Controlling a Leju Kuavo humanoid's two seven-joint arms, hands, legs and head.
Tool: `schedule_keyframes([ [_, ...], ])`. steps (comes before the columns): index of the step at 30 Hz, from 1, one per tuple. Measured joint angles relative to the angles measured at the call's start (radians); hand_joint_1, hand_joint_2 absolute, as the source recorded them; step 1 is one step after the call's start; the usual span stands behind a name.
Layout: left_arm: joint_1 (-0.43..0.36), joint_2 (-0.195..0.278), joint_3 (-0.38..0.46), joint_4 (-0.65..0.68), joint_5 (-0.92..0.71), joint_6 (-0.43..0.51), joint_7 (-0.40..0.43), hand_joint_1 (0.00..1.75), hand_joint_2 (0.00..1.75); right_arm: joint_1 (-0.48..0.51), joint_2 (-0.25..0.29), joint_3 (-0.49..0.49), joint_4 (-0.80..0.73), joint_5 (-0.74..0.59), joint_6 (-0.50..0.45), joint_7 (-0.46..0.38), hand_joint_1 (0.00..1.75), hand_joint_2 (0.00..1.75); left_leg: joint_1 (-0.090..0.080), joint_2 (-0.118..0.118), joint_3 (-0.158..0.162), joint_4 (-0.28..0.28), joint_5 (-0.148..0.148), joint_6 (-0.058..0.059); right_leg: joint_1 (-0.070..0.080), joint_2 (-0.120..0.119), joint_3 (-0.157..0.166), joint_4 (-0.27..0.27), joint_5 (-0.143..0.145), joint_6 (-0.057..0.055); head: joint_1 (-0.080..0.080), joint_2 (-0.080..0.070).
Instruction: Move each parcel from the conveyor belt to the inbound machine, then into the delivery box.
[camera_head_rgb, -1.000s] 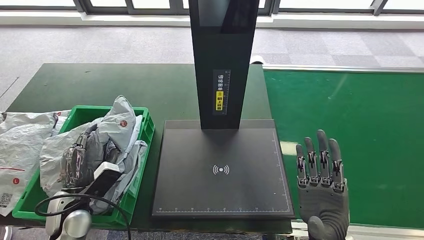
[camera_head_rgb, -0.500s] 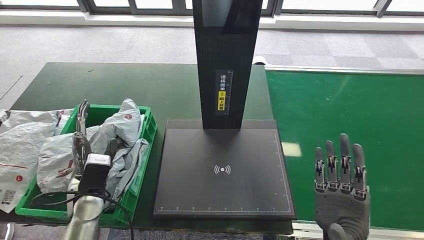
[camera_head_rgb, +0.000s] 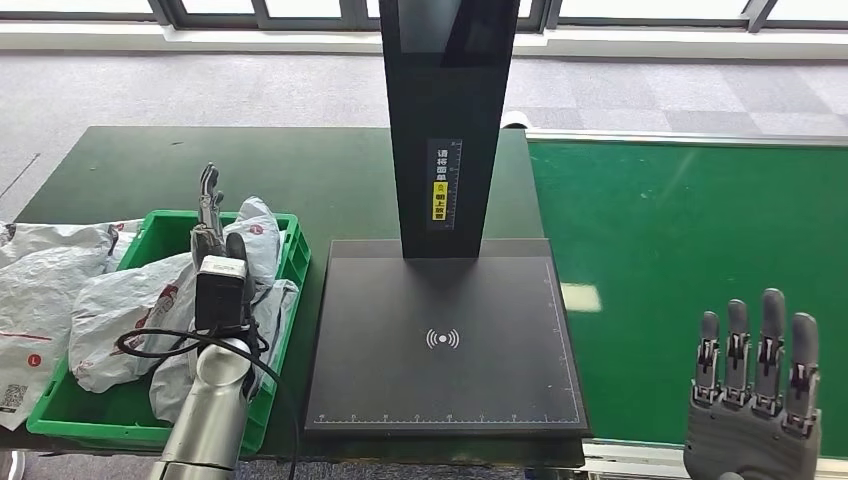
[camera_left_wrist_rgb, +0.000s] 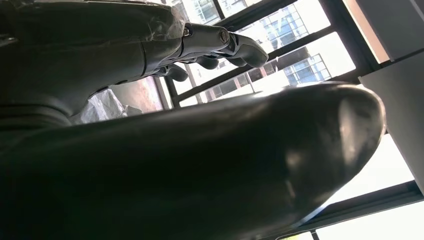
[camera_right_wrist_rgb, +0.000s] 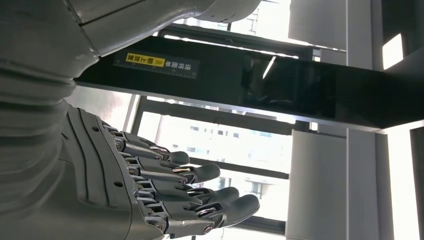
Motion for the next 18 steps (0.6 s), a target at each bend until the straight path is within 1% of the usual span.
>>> schedule_keyframes([
  [5,0.018,0.0,0.0,0.0,0.092,-0.044,-0.036,0.0,0.0,0.013,0.002,0.0,-0.015,0.011,0.015,0.0,0.0,1.75,0.0,0.0,-0.001,0.0,0.0,0.0,0.0,0.0,0.0,0.0,0.0,0.0,0.0,0.0],
  [8,0.02,0.0,0.0,-0.001,0.107,-0.053,-0.043,0.0,0.0,0.014,0.002,0.0,-0.017,0.014,0.015,0.0,0.0,1.75,0.0,0.0,-0.001,0.0,0.0,0.0,0.0,0.0,0.0,0.0,0.0,0.0,0.0,0.0],
  [9,0.025,0.0,0.0,-0.003,0.132,-0.071,-0.055,0.0,0.0,0.014,0.002,0.0,-0.018,0.017,0.016,0.0,0.0,1.75,0.0,0.0,-0.001,0.0,0.0,0.0,0.0,0.0,0.0,0.0,0.0,0.0,0.0,0.0],
  [12,0.07,0.002,0.0,-0.024,0.29,-0.215,-0.126,0.0,0.0,0.02,0.002,0.0,-0.025,0.035,0.009,0.0,0.0,1.75,0.0,0.0,-0.001,0.0,0.0,0.0,0.0,0.0,0.0,0.0,0.0,0.0,0.0,0.0],
  [13,0.082,0.003,0.0,-0.028,0.323,-0.251,-0.14,0.0,0.0,0.025,0.002,0.0,-0.028,0.034,0.004,0.0,0.0,1.75,0.0,0.0,-0.001,0.0,0.0,0.0,0.0,0.0,0.0,0.0,0.0,0.0,0.0,0.0],
  [18,0.088,0.007,0.0,-0.028,0.365,-0.299,-0.162,0.0,0.0,0.053,0.003,0.0,-0.042,0.026,-0.028,0.0,0.0,1.75,0.0,0.0,-0.001,0.0,0.0,0.0,0.0,-0.001,0.0,0.0,0.0,0.0,0.0,0.0],
])
